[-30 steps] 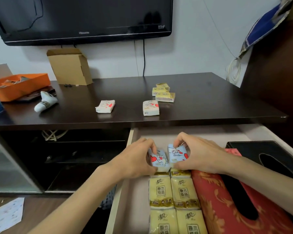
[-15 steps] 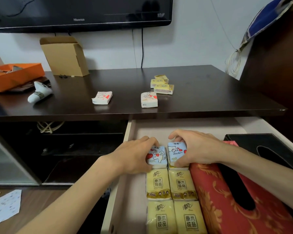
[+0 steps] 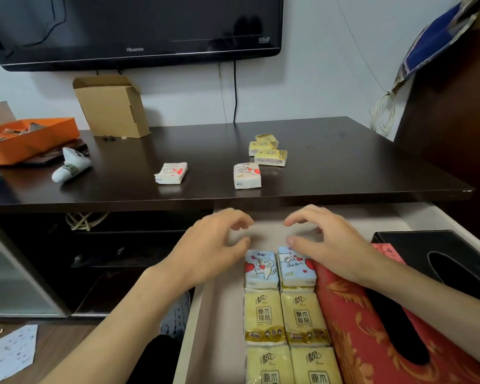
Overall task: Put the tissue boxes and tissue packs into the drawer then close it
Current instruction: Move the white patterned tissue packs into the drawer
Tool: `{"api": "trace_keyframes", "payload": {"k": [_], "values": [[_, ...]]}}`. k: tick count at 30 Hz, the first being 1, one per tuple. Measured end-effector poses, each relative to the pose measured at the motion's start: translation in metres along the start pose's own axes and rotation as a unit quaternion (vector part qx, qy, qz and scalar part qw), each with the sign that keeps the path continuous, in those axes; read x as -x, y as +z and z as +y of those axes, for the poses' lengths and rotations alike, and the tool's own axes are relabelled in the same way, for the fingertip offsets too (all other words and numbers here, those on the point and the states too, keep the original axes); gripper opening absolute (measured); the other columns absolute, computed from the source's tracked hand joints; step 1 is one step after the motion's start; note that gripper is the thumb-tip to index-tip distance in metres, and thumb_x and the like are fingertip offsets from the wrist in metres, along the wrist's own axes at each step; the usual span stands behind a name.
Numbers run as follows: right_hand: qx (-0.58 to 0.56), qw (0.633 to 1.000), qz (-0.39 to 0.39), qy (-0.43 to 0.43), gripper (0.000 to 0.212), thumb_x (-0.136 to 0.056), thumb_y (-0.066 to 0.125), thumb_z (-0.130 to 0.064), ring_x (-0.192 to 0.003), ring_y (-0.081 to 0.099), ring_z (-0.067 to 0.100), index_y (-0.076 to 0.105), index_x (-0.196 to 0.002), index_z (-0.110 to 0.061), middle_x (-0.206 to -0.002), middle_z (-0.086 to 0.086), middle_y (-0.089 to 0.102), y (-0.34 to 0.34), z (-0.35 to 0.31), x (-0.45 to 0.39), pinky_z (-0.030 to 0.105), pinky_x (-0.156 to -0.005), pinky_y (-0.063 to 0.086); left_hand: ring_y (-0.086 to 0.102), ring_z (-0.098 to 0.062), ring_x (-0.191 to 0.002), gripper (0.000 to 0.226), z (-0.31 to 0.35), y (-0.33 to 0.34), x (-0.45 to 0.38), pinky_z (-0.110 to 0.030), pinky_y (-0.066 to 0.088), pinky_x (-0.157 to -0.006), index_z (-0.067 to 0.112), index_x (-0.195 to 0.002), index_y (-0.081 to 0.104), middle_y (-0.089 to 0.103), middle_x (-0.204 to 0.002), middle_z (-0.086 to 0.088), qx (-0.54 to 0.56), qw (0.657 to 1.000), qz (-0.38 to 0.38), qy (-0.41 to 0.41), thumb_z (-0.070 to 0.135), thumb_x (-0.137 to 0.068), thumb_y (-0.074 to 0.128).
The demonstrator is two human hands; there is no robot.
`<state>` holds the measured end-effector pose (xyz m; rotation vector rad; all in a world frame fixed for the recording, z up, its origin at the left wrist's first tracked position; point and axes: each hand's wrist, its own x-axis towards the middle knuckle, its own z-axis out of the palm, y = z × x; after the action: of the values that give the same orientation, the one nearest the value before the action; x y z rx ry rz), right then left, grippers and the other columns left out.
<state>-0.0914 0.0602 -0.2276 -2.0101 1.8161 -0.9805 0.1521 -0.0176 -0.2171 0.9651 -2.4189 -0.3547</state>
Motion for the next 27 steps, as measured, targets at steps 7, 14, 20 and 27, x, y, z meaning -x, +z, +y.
{"api": "trace_keyframes", "payload": {"k": [7, 14, 20, 27], "values": [[-0.036, 0.992, 0.117, -0.038, 0.027, -0.094, 0.066, -0.017, -0.108, 0.050, -0.010, 0.066, -0.119, -0.029, -0.116, -0.022, 0.058, -0.012, -0.015, -0.072, 0.012, -0.088, 0.040, 0.051, -0.006, -0.120, 0.034, -0.027, -0.019, -0.028, -0.028, 0.047, -0.094, 0.026, -0.124, 0.060, 0.059, -0.126, 0.013, -0.017, 0.975, 0.222, -0.016, 0.021, -0.090, 0.057], [-0.023, 0.999, -0.001, -0.029, 0.061, -0.092, 0.066, -0.023, -0.142, 0.032, 0.009, 0.047, -0.150, -0.025, -0.155, -0.009, 0.044, 0.019, -0.022, -0.122, 0.031, -0.114, 0.028, 0.046, -0.032, -0.131, 0.047, -0.073, -0.014, -0.054, -0.041, 0.039, -0.103, 0.005, -0.139, 0.045, 0.051, -0.141, -0.015, -0.153, 0.954, 0.175, -0.189, 0.027, -0.098, 0.042], [0.003, 1.000, -0.006, -0.027, 0.042, -0.092, 0.070, -0.030, -0.131, 0.045, 0.016, 0.062, -0.132, -0.021, -0.139, -0.004, 0.053, 0.017, -0.012, -0.133, 0.031, -0.104, 0.036, 0.052, -0.030, -0.107, 0.035, -0.061, -0.024, -0.064, -0.041, 0.039, -0.091, 0.011, -0.117, 0.064, 0.059, -0.116, -0.008, -0.218, 0.954, 0.140, -0.150, 0.021, -0.086, 0.051], [0.092, 0.995, -0.033, -0.028, 0.030, -0.081, 0.078, -0.049, -0.104, 0.056, 0.016, 0.055, -0.090, -0.031, -0.112, -0.007, 0.062, -0.005, -0.012, -0.135, 0.036, -0.086, 0.048, 0.041, -0.022, -0.121, 0.031, -0.041, -0.039, -0.060, -0.029, 0.038, -0.094, 0.022, -0.098, 0.081, 0.049, -0.128, -0.002, -0.068, 0.992, 0.030, -0.103, 0.022, -0.090, 0.051]]}}
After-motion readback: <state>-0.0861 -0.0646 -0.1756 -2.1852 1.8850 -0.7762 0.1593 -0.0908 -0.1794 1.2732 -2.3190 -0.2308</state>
